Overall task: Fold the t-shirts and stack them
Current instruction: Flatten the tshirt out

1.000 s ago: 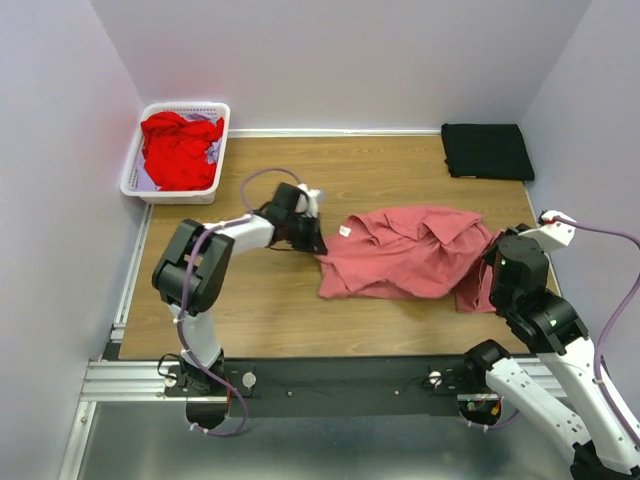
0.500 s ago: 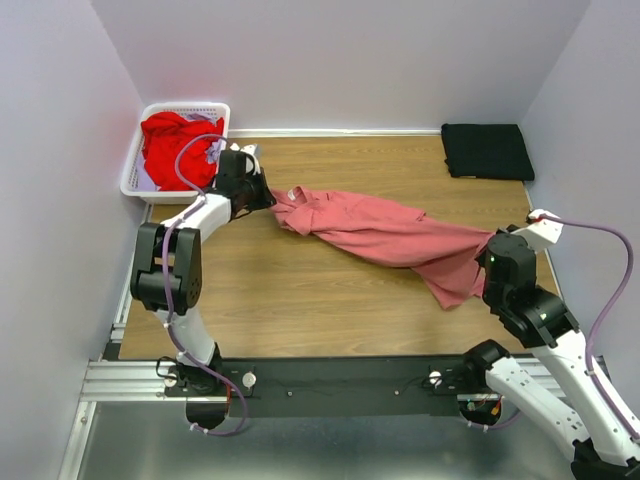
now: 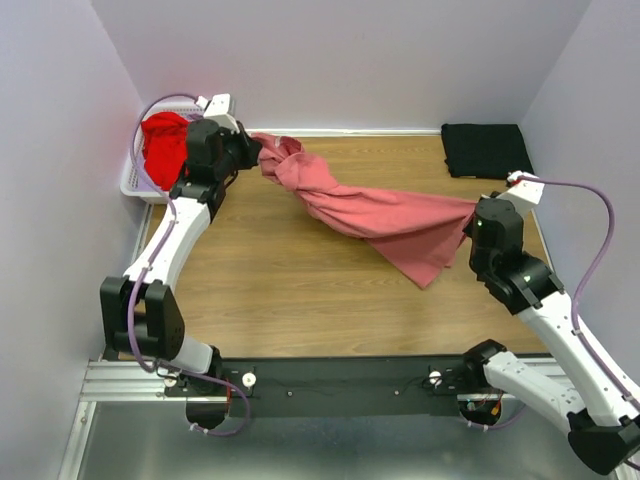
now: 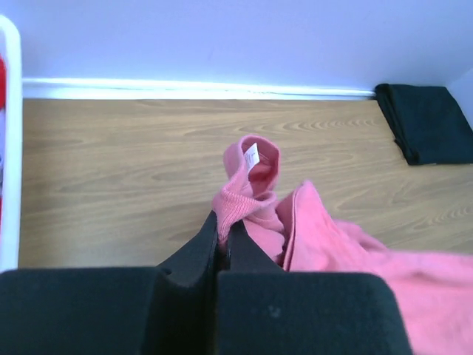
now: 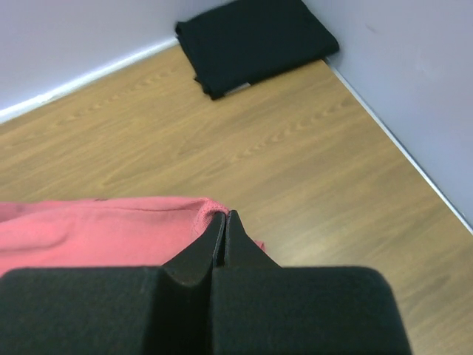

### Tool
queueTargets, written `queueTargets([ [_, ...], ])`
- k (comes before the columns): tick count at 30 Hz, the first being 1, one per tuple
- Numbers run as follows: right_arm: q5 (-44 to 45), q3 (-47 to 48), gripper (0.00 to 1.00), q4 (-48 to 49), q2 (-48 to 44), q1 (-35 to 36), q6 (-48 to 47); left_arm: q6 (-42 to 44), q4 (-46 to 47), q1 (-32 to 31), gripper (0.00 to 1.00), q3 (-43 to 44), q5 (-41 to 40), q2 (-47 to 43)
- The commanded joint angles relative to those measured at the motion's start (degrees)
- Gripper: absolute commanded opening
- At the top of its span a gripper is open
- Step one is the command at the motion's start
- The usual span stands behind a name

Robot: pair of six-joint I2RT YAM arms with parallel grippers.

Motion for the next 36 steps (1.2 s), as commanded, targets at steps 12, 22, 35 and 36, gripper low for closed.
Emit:
queueTargets([
  [12, -22.3, -9.4, 0.08, -6.2, -16.5, -0.1, 7.8, -7.3, -2.2, 3.7, 0.19, -29.9, -6.9, -9.6],
  [22, -50.1, -5.1, 0.61, -10.5, -6.9, -0.1, 6.6, -0.5, -5.7, 3.5, 0.65, -26.1, -7.6, -10.3],
  [35, -41.5, -7.2, 0.38, 2.3, 24.2, -10.6, 6.9, 9.6, -9.4, -12.1, 0.71, -18.1, -5.6, -1.1],
  [36, -42.8, -7.2, 0.38, 3.9, 24.3, -12.0, 6.6, 9.6, -9.9, -12.8, 0.73, -17.4, -5.7, -1.1],
])
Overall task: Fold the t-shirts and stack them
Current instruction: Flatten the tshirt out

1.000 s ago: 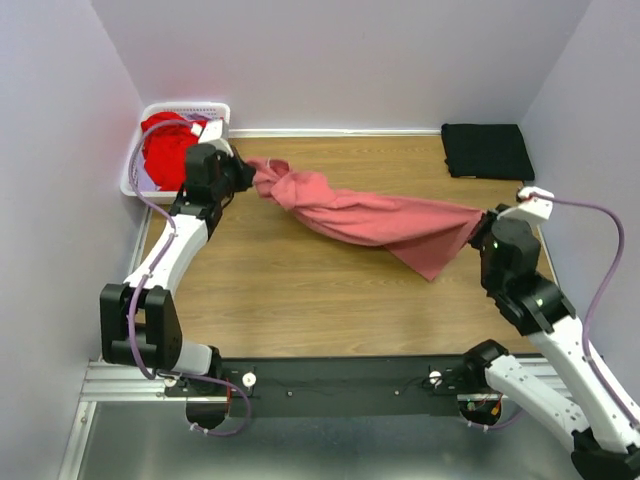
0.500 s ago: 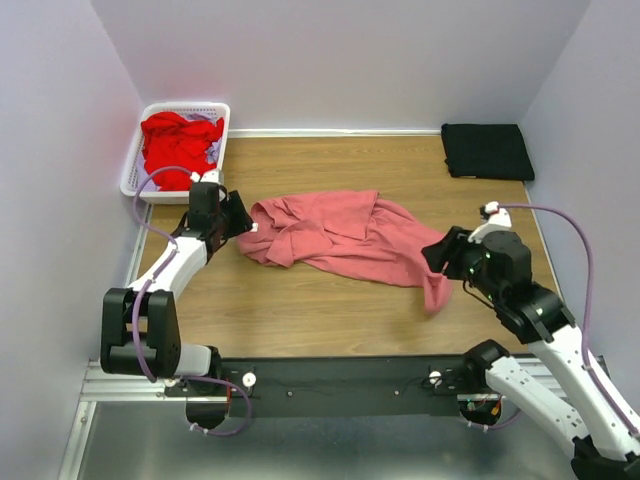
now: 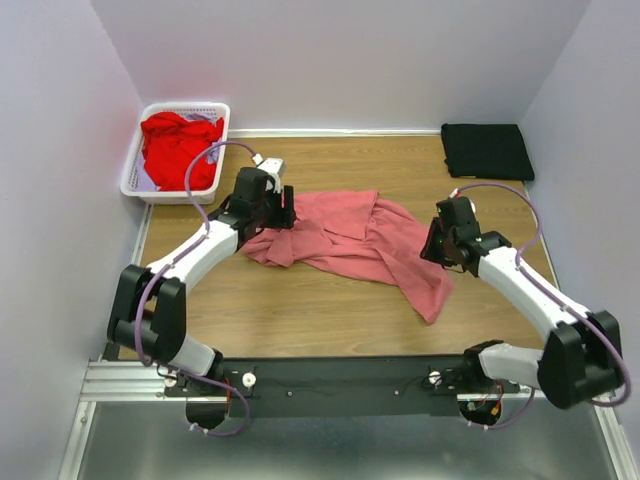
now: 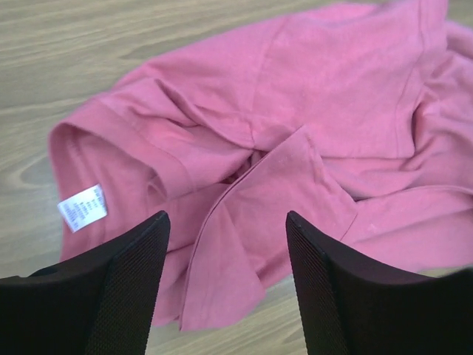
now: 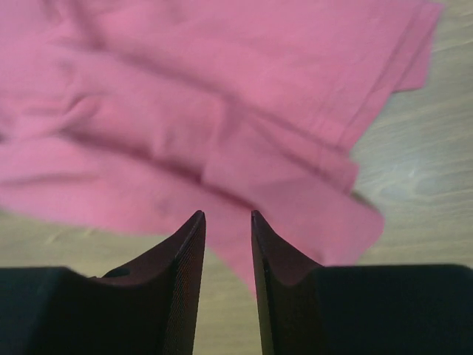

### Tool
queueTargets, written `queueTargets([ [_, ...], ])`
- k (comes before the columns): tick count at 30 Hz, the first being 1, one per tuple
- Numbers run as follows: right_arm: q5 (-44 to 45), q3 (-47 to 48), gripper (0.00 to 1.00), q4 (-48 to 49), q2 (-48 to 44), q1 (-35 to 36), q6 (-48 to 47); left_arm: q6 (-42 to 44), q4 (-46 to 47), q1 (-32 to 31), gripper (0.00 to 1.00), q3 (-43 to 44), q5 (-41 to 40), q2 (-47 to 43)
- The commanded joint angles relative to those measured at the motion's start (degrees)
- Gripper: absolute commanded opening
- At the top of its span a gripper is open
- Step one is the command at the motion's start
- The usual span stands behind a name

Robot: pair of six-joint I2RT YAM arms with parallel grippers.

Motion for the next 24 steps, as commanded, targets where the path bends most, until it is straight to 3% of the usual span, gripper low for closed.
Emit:
queueTargets([
  [1, -4.5, -1.2, 0.38, 9.2, 7.0, -7.1, -1.6, 5.7, -3.5, -2.7, 0.73, 3.3, 0.3, 5.3],
  [9, -12.5, 4.1, 0.36, 18.4, 24.0, -15.8, -5.0, 6.3, -8.0, -5.7, 0.74, 7.8, -3.1, 10.5],
  [17, -14.0, 14.6, 0.36, 21.4, 40.2, -18.0, -6.7, 3.1, -10.0, -5.7, 0.73, 3.1, -4.3, 3.6],
  [21, -15.5, 25.1, 0.36, 21.1, 49.1, -18.8, -7.6, -1.6, -10.3, -5.6, 0.74, -2.4, -3.7, -1.3],
  [24, -18.3, 27.9, 0.36, 21.0, 49.1, -18.7, -7.5, -3.8, -10.3, -5.7, 0.74, -5.6, -3.2, -2.9],
])
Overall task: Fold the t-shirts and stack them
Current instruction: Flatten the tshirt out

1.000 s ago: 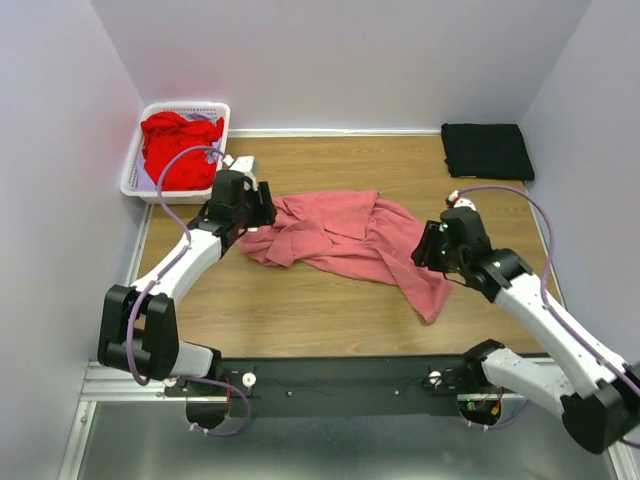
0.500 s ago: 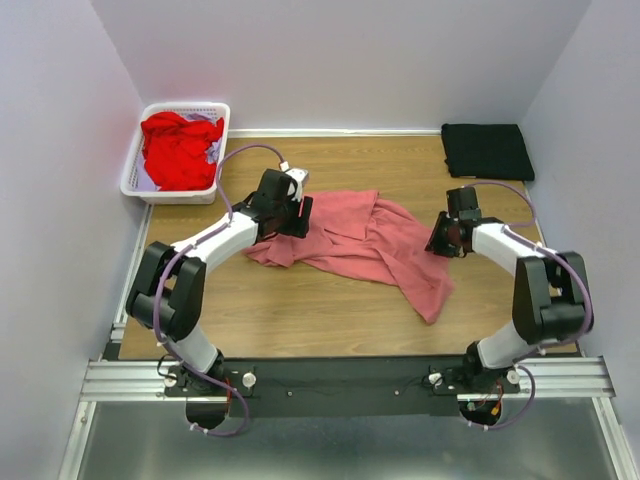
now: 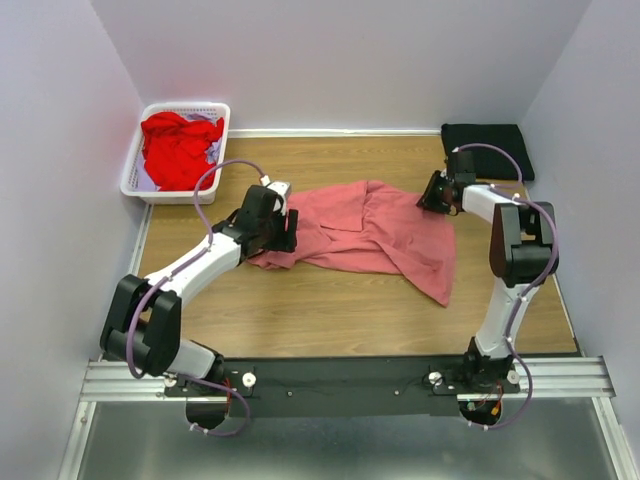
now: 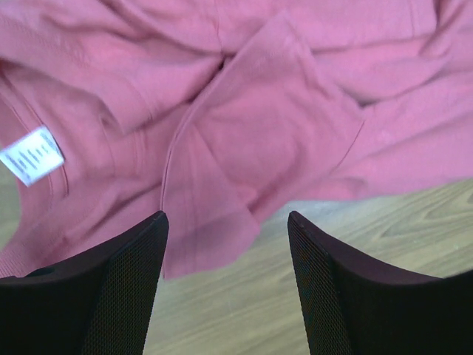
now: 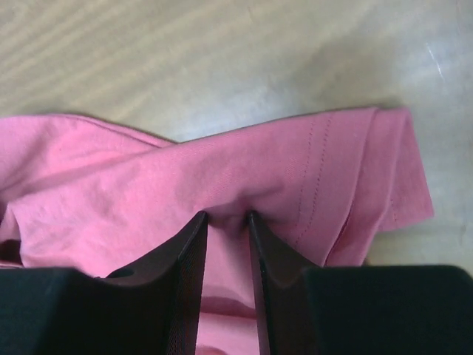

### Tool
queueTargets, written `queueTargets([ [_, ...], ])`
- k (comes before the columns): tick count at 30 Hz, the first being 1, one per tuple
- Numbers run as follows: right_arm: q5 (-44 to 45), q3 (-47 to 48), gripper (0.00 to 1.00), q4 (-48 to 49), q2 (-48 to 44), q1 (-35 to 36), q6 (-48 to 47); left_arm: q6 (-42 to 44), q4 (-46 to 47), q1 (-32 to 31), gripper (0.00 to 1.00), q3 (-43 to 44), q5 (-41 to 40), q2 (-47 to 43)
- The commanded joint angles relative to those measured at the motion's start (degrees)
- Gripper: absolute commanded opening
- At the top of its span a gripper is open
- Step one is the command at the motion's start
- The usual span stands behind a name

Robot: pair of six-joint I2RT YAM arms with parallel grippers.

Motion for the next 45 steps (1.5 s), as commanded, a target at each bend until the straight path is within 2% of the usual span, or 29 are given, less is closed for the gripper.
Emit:
queueTargets([
  [1, -4.2, 2.5, 0.37, -1.7, 2.3, -0.4, -1.4, -5.2, -1.7, 0.1, 0.73, -4.3, -0.1, -2.7],
  [7, -3.9, -3.1, 0.49, -2.1, -8.1, -0.3, -3.8, -8.5, -1.4, 0.0, 0.73, -8.2, -1.4, -4.0],
  [12, -6.5, -12.5, 0.56, -2.6, -18.6, -0.3, -2.9, -11.2, -0.8, 0.7, 0.69, -8.4, -7.6, -2.7],
  [19, -6.2, -21.3, 0.63, -3.9, -28.9, -0.2, -2.4, -12.5, 2.3, 2.9, 0.70, -10.4, -2.9, -5.1],
  [22, -6.1, -23.7, 0.64, -4.3, -31.7, -0.3, -2.1, -12.5, 4.0, 4.6, 0.70, -12.5, -2.2, -5.8],
  [32, -5.9, -27.4, 0.72, -5.2, -36.7, -0.3, -1.4, -12.5, 12.4, 7.5, 0.66, -16.0, 8.2, -4.5],
  [45, -5.0, -28.9, 0.72, -6.1, -39.3, -0.3, -1.2, -13.2, 13.8, 8.4, 0.46, -16.3, 12.7, -4.5],
])
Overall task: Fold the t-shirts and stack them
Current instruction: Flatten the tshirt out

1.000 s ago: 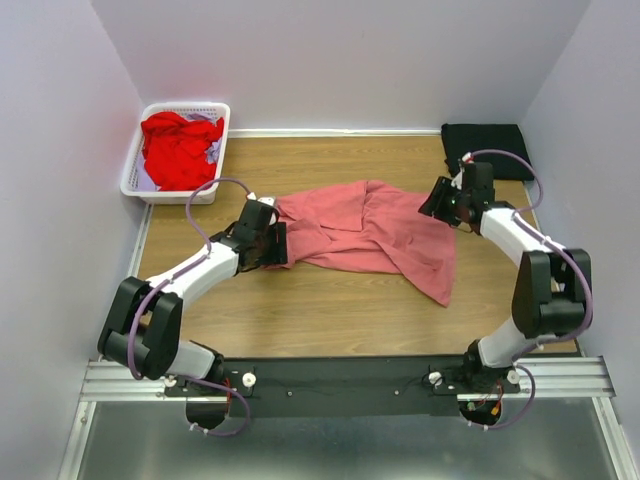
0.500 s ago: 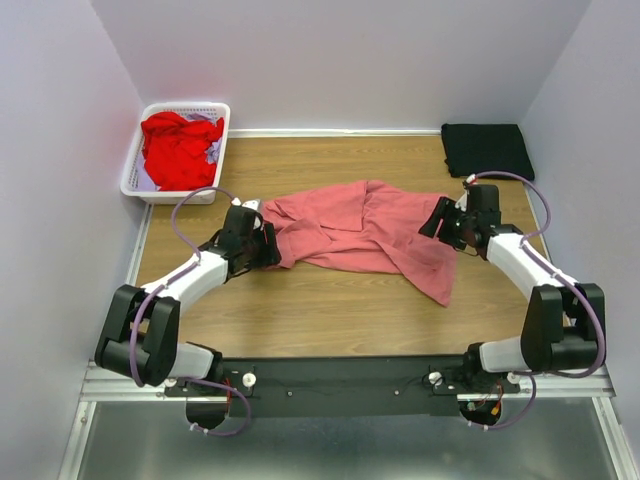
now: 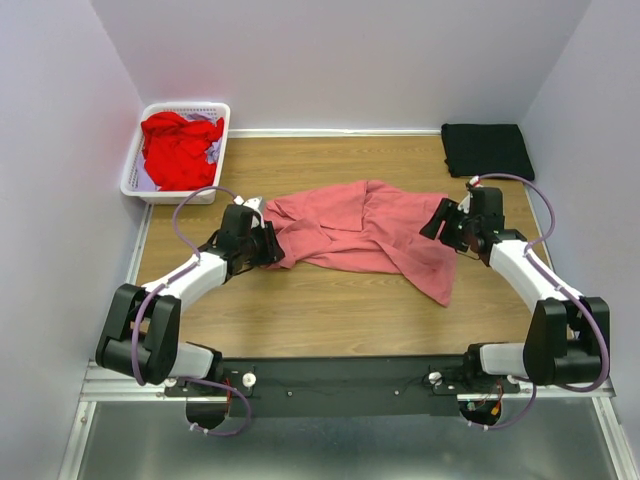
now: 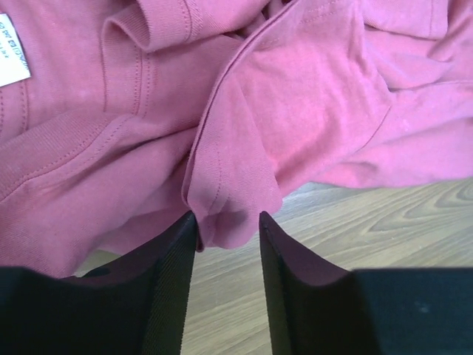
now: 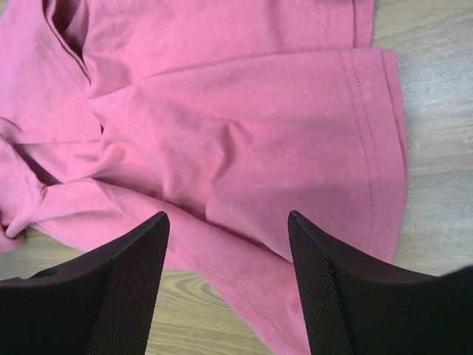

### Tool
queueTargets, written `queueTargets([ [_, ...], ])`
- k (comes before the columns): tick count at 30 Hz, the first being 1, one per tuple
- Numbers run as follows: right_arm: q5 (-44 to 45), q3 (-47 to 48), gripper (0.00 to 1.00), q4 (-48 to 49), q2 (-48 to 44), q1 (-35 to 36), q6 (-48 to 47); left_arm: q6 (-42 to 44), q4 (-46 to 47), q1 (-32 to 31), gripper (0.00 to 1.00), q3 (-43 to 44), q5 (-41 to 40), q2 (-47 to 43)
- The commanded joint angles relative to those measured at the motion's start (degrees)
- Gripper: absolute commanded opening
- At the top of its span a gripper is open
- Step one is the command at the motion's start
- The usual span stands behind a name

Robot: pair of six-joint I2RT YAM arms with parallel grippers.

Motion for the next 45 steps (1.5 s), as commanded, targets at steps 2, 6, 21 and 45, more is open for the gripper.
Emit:
queueTargets([
  [2, 0.7, -1.2, 0.72, -2.1, -1.5, -0.3, 0.1, -0.8, 0.4, 0.5, 0.43, 0.2, 2.9, -0.8],
  [6, 0.8, -1.6, 0.72, -2.5, -1.9, -0.3, 0.2, -0.7, -1.4, 0.6, 0.33, 1.0, 3.0, -2.3],
  [21, 0.9, -2.3, 0.72, -3.4, -2.2, -0.3, 0.4, -2.2, -0.1, 3.8, 0.40, -2.8, 0.9, -2.8],
  [45, 1.2, -2.3, 0.72, -3.7, -1.7, -0.3, 0.1, -1.8, 3.6, 3.8, 0.39, -3.2, 8.5, 2.6],
])
